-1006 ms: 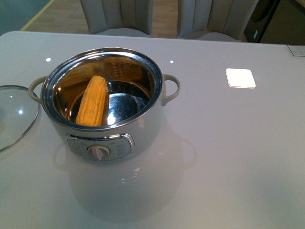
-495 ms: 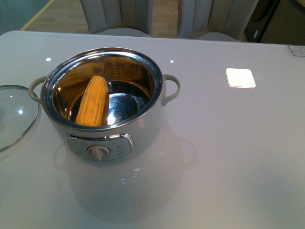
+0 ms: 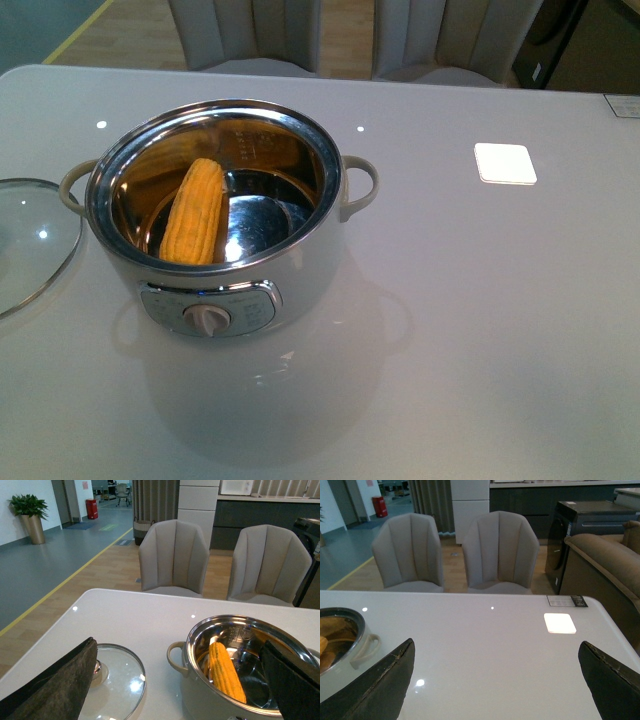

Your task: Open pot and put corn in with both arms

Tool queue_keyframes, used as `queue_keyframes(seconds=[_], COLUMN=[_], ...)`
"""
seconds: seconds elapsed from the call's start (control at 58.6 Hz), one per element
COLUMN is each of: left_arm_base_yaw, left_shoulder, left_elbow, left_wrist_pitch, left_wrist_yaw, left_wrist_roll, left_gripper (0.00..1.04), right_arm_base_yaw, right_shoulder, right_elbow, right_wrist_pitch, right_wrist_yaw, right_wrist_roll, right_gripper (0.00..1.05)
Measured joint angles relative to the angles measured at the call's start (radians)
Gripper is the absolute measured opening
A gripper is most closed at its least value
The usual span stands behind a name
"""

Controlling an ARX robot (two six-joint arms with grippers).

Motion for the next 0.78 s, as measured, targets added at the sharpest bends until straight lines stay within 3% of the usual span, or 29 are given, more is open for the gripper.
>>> queue_keyframes(seconds=[0.785], left_arm_base_yaw=[0.0], left_shoulder=[0.0], left_elbow=[0.0], left_wrist_pitch=[0.0], left_wrist_yaw=[0.0], left_wrist_roll=[0.0], left_gripper=[0.98], right_arm_base_yaw=[0.0], right_shoulder=[0.0], right_elbow=[0.0], right_wrist_pitch=[0.0], right_wrist_yaw=[0.0], right_wrist_roll=[0.0], right_gripper=[0.96])
